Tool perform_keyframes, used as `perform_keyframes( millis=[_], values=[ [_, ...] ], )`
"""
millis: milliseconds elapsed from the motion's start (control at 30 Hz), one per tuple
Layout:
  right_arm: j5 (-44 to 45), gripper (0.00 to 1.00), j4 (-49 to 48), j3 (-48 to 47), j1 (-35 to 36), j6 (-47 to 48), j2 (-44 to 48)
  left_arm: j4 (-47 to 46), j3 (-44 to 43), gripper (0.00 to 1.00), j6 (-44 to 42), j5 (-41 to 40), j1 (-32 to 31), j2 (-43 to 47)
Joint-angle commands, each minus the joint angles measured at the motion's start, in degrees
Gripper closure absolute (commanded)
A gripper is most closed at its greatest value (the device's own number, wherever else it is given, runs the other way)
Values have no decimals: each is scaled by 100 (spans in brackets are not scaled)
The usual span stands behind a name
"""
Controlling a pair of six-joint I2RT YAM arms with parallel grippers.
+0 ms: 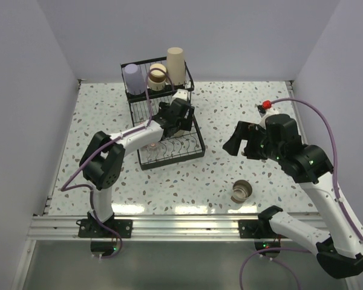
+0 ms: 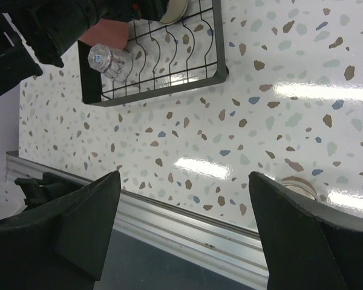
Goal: Load the cups into the dish rack
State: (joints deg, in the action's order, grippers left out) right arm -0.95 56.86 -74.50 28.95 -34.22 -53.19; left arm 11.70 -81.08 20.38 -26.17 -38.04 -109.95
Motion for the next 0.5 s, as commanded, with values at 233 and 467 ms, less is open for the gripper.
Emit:
perform_keyframes(
  millis=[233,467],
  values=[
    [182,14,703,400,5,451,-226,-300,75,0,177,218,-54,931],
    [218,22,1029,945,120,671,-895,-160,75,0,291,323,-98,1537]
  ],
)
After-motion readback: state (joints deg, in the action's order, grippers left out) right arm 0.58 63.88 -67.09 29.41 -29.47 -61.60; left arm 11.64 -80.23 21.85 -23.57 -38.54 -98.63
